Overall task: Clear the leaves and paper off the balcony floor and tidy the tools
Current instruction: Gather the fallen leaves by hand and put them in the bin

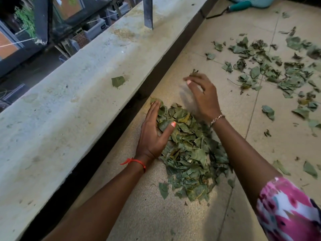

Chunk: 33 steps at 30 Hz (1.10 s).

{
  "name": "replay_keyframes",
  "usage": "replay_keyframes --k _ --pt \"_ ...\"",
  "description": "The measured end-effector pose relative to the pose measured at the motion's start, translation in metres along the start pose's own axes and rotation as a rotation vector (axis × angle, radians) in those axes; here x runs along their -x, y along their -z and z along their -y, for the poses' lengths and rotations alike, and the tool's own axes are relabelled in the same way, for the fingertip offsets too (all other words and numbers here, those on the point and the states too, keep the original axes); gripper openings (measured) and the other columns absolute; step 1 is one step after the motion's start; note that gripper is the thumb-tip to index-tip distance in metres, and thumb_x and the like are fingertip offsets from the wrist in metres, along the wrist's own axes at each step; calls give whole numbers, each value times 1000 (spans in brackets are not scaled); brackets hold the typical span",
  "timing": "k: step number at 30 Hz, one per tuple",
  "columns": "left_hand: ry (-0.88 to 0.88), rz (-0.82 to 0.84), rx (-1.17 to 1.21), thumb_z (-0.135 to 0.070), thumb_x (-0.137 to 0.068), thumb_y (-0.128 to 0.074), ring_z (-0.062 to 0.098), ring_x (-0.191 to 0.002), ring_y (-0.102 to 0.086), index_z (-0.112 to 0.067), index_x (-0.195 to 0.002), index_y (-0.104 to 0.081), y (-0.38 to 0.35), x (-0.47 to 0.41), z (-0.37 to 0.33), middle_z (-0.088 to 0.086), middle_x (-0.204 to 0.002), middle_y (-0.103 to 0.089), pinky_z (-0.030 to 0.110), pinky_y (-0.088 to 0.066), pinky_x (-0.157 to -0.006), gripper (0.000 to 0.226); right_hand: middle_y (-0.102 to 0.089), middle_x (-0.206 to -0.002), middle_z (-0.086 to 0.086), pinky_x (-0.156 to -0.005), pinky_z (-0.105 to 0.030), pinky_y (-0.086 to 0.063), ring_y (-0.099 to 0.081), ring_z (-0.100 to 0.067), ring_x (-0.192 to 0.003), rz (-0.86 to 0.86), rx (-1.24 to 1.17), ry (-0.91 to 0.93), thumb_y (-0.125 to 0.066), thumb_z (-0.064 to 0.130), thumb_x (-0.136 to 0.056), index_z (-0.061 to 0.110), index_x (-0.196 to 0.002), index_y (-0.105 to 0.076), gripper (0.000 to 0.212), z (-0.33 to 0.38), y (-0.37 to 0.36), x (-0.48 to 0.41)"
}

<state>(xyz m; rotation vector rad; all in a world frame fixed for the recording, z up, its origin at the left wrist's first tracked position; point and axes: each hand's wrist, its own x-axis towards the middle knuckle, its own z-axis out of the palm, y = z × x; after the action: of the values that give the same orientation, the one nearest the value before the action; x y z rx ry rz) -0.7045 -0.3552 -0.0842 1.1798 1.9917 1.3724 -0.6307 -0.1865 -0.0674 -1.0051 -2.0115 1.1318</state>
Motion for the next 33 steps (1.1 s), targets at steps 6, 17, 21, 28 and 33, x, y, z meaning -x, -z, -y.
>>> replay_keyframes --k 6,17,21,28,33 --pt "-14 0 -2 -56 -77 -43 -2 -134 -21 -6 -145 -29 0 -1 3 7 -153 -28 -3 -11 -104 86 -28 -153 -7 -117 -41 -17 -25 -22 -141 245 469 16 -41 45 -95 11 -143 -35 59 -22 -6 -38" --pt "-21 -29 31 -56 -77 -40 12 -136 -30 -3 -144 -31 2 0 0 11 -150 -33 8 -19 -108 86 -59 -126 8 -103 -23 -40 -52 -4 -119 506 -5 -8 -42 28 -98 22 -122 -62 31 26 15 60" --pt "-49 -31 4 -54 -78 -42 4 -114 -44 -2 -131 -49 3 2 -4 10 -131 -53 -3 -26 -94 75 -39 -145 11 -109 -26 -25 -31 -4 -135 233 172 -18 -36 54 -88 33 -136 -44 53 5 31 118" --pt "-124 19 -69 -39 -85 -51 7 -112 -47 -3 -119 -58 8 10 -15 5 -124 -54 23 -39 -100 50 -28 -153 7 -117 -34 -3 -19 -10 -142 267 629 137 -18 69 -82 30 -146 -28 76 -16 21 142" --pt "-279 -216 -607 -41 -89 -43 23 -141 -23 -9 -134 -46 32 -10 -44 12 -148 -34 45 -13 -118 55 -32 -151 6 -117 -32 -4 -24 -11 -141 235 615 152 -20 69 -82 28 -145 -31 76 -14 20 148"
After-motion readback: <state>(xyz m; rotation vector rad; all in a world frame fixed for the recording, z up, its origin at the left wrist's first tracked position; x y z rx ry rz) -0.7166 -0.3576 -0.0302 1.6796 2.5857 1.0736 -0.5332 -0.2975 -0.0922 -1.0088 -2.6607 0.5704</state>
